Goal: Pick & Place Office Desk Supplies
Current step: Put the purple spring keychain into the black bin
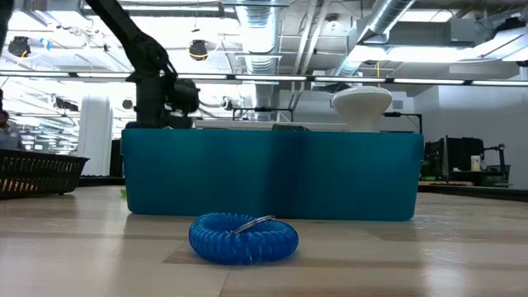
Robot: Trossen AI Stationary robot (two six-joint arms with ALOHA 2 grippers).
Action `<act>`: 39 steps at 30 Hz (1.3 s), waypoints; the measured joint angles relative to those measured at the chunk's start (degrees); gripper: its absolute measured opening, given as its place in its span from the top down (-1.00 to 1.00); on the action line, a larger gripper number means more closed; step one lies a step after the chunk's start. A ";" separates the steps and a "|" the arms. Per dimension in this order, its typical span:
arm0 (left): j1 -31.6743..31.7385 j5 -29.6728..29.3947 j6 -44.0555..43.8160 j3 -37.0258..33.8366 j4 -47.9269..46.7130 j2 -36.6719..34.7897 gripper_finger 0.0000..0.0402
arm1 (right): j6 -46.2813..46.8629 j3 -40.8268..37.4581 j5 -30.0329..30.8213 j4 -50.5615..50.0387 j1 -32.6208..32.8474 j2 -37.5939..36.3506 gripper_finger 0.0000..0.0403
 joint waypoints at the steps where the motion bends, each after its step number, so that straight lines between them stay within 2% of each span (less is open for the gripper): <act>1: 0.00 0.11 -0.24 0.00 -0.02 -1.39 0.99 | -0.05 0.00 0.00 0.03 0.00 0.00 0.17; 6: -0.01 -1.13 -2.55 0.02 -3.18 -9.26 0.99 | -1.06 0.00 0.02 0.10 0.00 0.00 0.17; 9: -0.96 -4.73 -5.29 0.07 -13.18 -13.17 1.00 | -1.24 0.00 0.02 0.10 -0.11 0.00 0.17; 12: -2.91 -3.84 -10.39 0.04 -24.04 -17.50 1.00 | -1.27 0.00 0.02 0.10 -0.10 -0.01 0.17; 17: -8.79 5.91 -23.15 0.02 -32.10 -27.89 1.00 | -1.27 0.00 0.02 0.10 -0.09 0.00 0.17; 21: -12.63 17.29 -37.53 0.04 -30.85 -37.25 1.00 | -1.33 0.00 0.01 0.10 -0.09 0.00 0.17; 23: -14.61 19.44 -45.57 0.04 -28.58 -41.93 1.00 | -1.69 0.00 0.02 0.12 -0.10 0.00 0.17; 25: -17.17 17.20 -51.27 0.07 -29.22 -45.28 1.00 | -1.86 0.00 0.05 0.08 -0.09 0.00 0.17; 30: -22.50 3.79 -59.36 0.03 -34.64 -47.45 1.00 | -3.23 0.00 0.19 0.37 -0.09 0.00 0.17; 33: -23.73 3.22 -62.00 -1.69 -33.00 -47.37 1.00 | -3.46 0.00 0.20 0.30 -0.09 0.00 0.17; 39: -25.59 0.52 -68.64 -10.76 -32.48 -47.28 1.00 | -4.17 0.00 0.22 0.77 -0.04 0.00 0.17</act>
